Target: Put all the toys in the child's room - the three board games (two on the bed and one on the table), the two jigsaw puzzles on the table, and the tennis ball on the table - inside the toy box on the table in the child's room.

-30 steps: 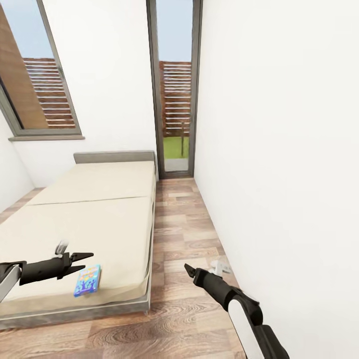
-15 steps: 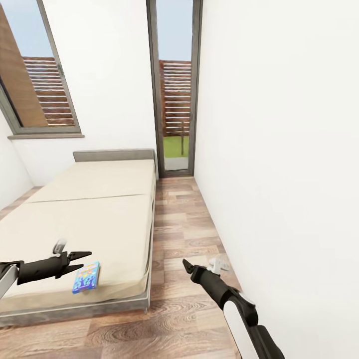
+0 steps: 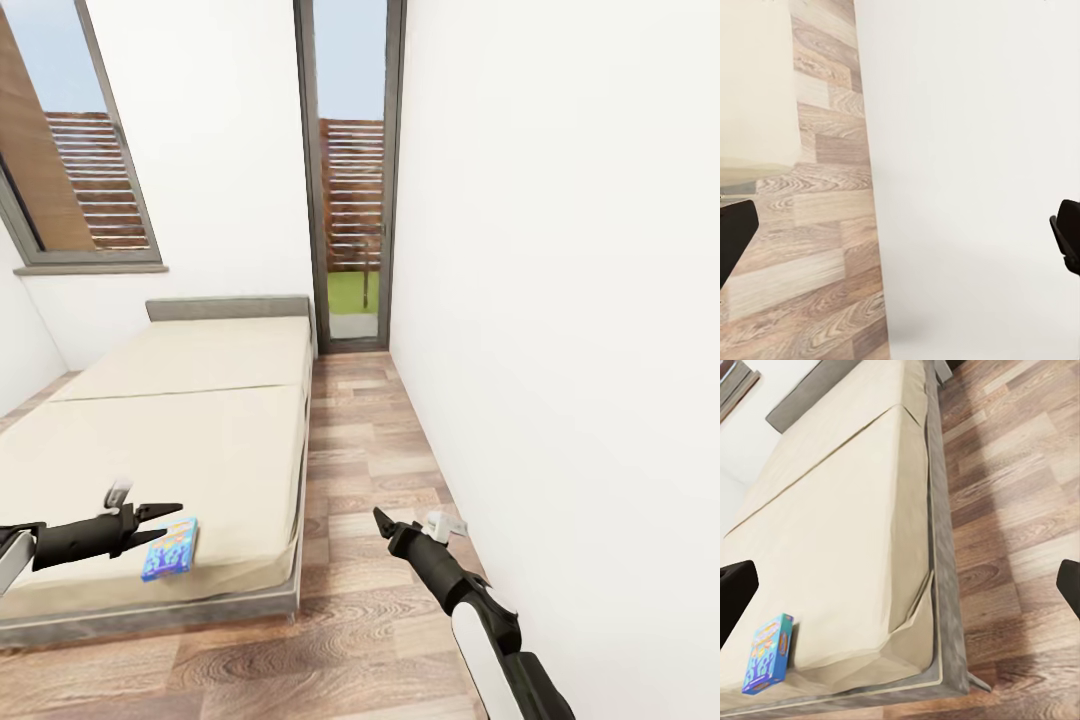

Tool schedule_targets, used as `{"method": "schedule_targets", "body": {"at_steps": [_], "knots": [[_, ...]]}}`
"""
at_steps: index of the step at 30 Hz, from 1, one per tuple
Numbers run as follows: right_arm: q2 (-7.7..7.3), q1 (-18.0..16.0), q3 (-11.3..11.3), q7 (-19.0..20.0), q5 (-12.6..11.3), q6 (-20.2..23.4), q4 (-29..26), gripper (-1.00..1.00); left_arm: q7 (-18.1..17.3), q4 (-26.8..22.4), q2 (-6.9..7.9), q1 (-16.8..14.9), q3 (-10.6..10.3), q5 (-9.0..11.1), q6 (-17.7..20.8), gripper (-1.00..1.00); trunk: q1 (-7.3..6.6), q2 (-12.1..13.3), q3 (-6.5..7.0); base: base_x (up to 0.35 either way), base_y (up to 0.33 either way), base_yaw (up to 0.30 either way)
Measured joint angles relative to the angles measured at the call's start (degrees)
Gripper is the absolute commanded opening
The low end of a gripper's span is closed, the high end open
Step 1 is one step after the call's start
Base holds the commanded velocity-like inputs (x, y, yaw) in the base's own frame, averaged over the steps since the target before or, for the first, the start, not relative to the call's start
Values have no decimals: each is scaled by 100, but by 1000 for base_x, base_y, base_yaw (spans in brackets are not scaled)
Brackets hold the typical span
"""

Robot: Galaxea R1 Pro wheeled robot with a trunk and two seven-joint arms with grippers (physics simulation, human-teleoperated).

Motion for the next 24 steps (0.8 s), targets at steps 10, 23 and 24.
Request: {"method": "schedule_targets", "body": {"at_steps": [10,23,24], "knots": [[58,-7,6,-73,-65,-9,29,100,-430,99,223,3,89,89,116,100,154,-281,-126,0,0,0],[48,-9,-48,44,-53,-63,58,100,-650,48,178,-1,292,136,120,100,307,-560,-251,0,0,0],[48,-9,-50,47,-52,-64,59,100,-683,47,178,-1,325,135,119,100,329,-601,-269,0,0,0]]}}
